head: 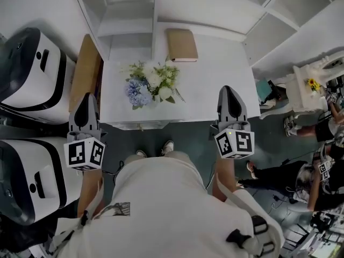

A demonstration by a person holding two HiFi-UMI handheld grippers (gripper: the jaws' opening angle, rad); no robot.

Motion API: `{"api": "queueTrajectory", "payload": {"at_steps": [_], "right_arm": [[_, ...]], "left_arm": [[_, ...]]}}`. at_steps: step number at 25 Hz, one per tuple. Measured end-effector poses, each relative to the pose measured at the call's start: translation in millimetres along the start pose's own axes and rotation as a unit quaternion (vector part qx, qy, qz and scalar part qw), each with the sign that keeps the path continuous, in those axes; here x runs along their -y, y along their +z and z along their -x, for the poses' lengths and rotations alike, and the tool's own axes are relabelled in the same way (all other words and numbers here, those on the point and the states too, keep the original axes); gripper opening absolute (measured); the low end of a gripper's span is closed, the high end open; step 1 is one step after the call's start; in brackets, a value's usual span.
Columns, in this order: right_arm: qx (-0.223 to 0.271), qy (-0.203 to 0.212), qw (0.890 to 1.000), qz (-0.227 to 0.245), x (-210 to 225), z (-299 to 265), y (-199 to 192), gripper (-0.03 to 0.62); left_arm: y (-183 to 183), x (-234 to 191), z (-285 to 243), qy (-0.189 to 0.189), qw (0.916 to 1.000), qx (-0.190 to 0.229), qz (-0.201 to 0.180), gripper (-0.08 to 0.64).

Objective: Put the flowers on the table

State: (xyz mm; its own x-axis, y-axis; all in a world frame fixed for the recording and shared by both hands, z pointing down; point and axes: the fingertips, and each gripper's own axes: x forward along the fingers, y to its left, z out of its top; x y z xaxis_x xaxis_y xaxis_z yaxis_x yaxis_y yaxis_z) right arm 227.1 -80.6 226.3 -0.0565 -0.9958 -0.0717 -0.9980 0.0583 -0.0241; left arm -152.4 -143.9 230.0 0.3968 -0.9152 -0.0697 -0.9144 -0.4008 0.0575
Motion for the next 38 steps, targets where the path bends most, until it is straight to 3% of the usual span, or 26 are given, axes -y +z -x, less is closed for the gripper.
{"api": "queueTrajectory", "payload": {"at_steps": [9, 38], "right_arm": [[0.052, -0.004, 0.998, 0.021, 11, -3, 45, 0.011], [0.030, 0.011, 0.999, 0.020, 4, -26, 26, 0.011]], "left_arm": [[29, -10, 3, 0.024, 0.9993, 0.025, -0.017, 0.015], [15, -7, -14, 0.026, 0.9996, 0.008, -0.004, 0.015]]}}
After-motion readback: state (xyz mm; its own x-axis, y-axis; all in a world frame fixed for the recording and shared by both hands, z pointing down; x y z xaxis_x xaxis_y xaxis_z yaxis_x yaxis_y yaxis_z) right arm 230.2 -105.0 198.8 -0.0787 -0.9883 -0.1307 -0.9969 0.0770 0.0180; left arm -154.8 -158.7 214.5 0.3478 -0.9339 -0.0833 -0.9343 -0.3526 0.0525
